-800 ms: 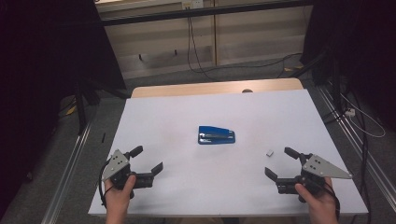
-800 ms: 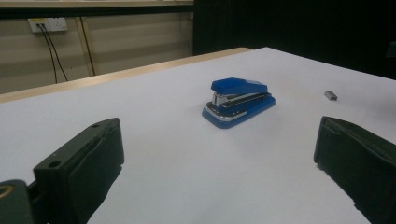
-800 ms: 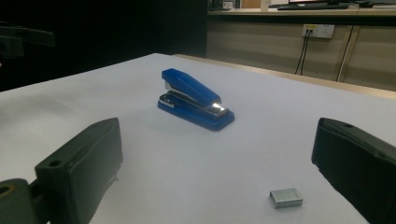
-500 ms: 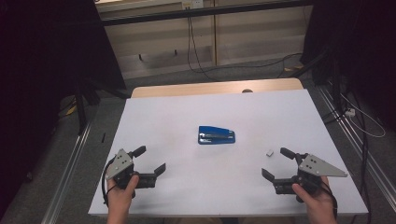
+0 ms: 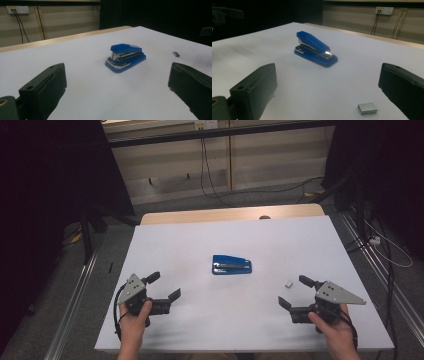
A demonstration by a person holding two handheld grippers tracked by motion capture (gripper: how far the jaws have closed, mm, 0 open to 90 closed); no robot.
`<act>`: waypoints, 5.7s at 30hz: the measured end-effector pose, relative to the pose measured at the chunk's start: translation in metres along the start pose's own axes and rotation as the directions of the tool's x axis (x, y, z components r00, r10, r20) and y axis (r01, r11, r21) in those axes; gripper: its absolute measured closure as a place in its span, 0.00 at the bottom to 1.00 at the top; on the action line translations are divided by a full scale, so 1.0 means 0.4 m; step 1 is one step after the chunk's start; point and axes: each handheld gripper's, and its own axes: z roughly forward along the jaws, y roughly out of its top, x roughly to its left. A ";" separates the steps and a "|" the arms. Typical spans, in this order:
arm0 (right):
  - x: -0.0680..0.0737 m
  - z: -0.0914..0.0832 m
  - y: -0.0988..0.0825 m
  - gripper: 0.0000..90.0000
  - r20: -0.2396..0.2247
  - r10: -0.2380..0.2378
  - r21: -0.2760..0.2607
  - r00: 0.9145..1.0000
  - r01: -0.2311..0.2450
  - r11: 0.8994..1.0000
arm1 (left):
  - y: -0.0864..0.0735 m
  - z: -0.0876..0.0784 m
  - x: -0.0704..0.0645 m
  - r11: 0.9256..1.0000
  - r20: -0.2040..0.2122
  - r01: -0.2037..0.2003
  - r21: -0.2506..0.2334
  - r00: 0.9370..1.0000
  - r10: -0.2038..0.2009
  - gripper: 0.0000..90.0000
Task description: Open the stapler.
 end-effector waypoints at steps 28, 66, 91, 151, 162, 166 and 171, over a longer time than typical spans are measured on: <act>-0.023 0.120 0.060 0.02 0.004 0.006 -0.001 1.000 -0.006 1.000 | 0.029 0.132 0.009 1.000 0.061 0.008 0.017 0.998 -0.009 0.02; 0.012 0.236 0.126 0.06 -0.004 0.013 0.042 1.000 -0.013 0.999 | 0.119 0.298 0.032 0.998 0.147 0.009 0.061 0.989 -0.018 0.04; 0.016 0.329 0.125 0.55 -0.068 0.025 0.114 0.997 -0.017 0.993 | 0.133 0.392 0.024 0.993 0.164 0.035 0.114 0.985 -0.053 0.03; 0.107 0.538 0.076 1.00 -0.203 -0.159 0.320 0.966 0.219 0.922 | 0.076 0.374 0.076 0.976 0.123 0.055 0.209 0.989 -0.082 0.04; 0.111 0.537 0.071 1.00 -0.186 -0.150 0.314 0.971 0.203 0.927 | 0.072 0.368 0.080 0.963 0.139 -0.041 0.265 0.990 0.004 0.13; 0.109 0.533 0.070 1.00 -0.186 -0.138 0.318 0.973 0.192 0.928 | 0.068 0.372 0.074 0.955 0.144 -0.063 0.290 0.989 0.021 0.33; 0.108 0.532 0.071 1.00 -0.185 -0.134 0.324 0.974 0.189 0.927 | 0.057 0.382 0.069 0.938 0.153 -0.085 0.335 0.988 0.035 0.54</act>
